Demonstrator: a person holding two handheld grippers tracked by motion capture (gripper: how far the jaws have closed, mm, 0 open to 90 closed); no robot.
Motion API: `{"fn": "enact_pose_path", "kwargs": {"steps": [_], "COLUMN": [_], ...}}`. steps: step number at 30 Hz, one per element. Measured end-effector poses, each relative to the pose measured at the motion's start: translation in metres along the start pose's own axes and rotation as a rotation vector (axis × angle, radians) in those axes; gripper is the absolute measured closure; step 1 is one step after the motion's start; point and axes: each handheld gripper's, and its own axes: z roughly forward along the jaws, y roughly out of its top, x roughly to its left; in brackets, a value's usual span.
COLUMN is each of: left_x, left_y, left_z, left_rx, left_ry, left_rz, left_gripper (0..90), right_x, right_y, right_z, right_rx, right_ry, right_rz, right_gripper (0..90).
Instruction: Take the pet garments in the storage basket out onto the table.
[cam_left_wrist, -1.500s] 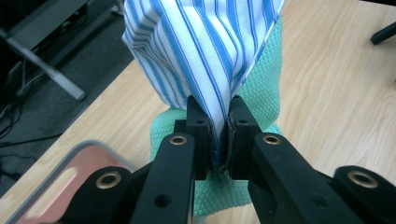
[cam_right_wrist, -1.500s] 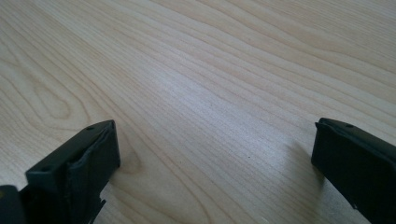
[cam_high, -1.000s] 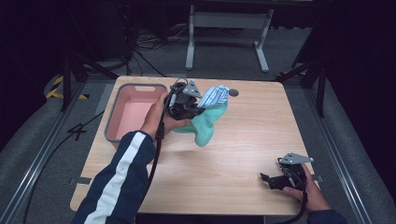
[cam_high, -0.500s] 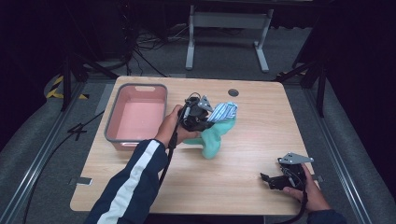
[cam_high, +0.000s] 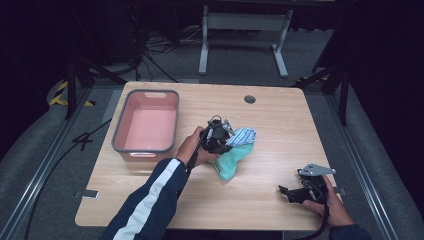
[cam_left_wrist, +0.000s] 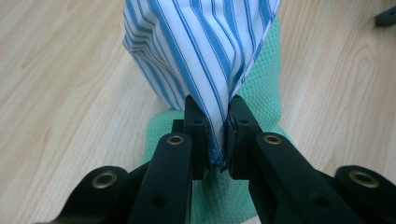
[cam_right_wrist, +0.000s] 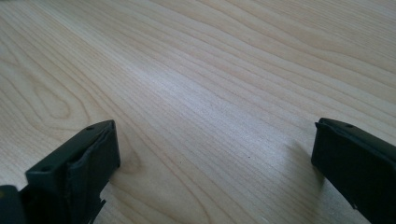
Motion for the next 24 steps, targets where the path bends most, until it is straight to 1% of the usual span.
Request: {"fn": "enact_pose_path", "kwargs": {"steps": [2, 5, 7, 8, 9, 10, 11, 13, 14, 15, 17, 18, 20, 21, 22, 23, 24], "left_x": [-0.001, -0.004, -0.004, -0.005, -0.005, -0.005, -0.005, -0.005, -0.006, -0.007, -0.007, -0.008, -0.008, -0.008, -0.009, -0.01, -0.011], "left_y": [-0.002, -0.005, -0.006, -0.006, -0.006, -0.006, -0.006, -0.006, -0.005, -0.004, -0.004, -0.004, -0.002, -0.003, -0.002, -0.002, -0.002], "left_z": [0.006, 0.016, 0.022, 0.025, 0.025, 0.026, 0.025, 0.021, 0.019, 0.013, 0.011, 0.007, 0.002, -0.001, -0.003, -0.004, -0.006], "left_rx": [0.011, 0.038, 0.044, 0.051, 0.051, 0.06, 0.056, 0.028, 0.017, 0.008, -0.001, -0.009, -0.023, -0.034, -0.034, -0.036, -0.035], "left_ry": [0.002, -0.003, 0.001, 0.006, 0.006, 0.016, 0.022, 0.004, 0.009, 0.027, 0.031, 0.041, 0.044, 0.043, 0.041, 0.044, 0.048], "left_rz": [0.005, 0.0, -0.006, -0.009, -0.009, -0.013, -0.017, -0.016, -0.016, -0.014, -0.019, -0.018, -0.013, -0.024, -0.022, -0.011, -0.008], "left_gripper": [81.2, 80.2, 78.5, 75.8, 70.0, 70.0, 62.9, 60.0, 56.6, 50.5, 44.1, 44.1, 39.2, 36.4, 35.3, 31.5, 31.5], "right_x": [0.0, 0.0, 0.0, 0.0, 0.0, 0.0, 0.0, 0.0, 0.0, 0.0, 0.0, 0.0, 0.0, 0.0, 0.0, 0.0, 0.0], "right_y": [0.0, 0.0, 0.0, 0.0, 0.0, 0.0, 0.0, 0.0, 0.0, 0.0, 0.0, 0.0, 0.0, 0.0, 0.0, 0.0, 0.0], "right_z": [0.0, 0.0, 0.0, 0.0, 0.0, 0.0, 0.0, 0.0, 0.0, 0.0, 0.0, 0.0, 0.0, 0.0, 0.0, 0.0, 0.0], "right_rx": [0.0, 0.0, 0.0, 0.0, 0.0, 0.0, 0.0, 0.0, 0.0, 0.0, 0.0, 0.0, 0.0, 0.0, 0.0, 0.0, 0.0], "right_ry": [0.0, 0.0, 0.0, 0.0, 0.0, 0.0, 0.0, 0.0, 0.0, 0.0, 0.0, 0.0, 0.0, 0.0, 0.0, 0.0, 0.0], "right_rz": [0.0, 0.0, 0.0, 0.0, 0.0, 0.0, 0.0, 0.0, 0.0, 0.0, -0.001, -0.001, -0.001, -0.001, -0.001, -0.002, -0.001], "right_gripper": [1.3, 1.3, 1.3, 1.3, 1.3, 1.3, 1.3, 1.3, 1.3, 1.3, 1.3, 1.3, 1.3, 1.3, 1.3, 1.3, 1.3]}}
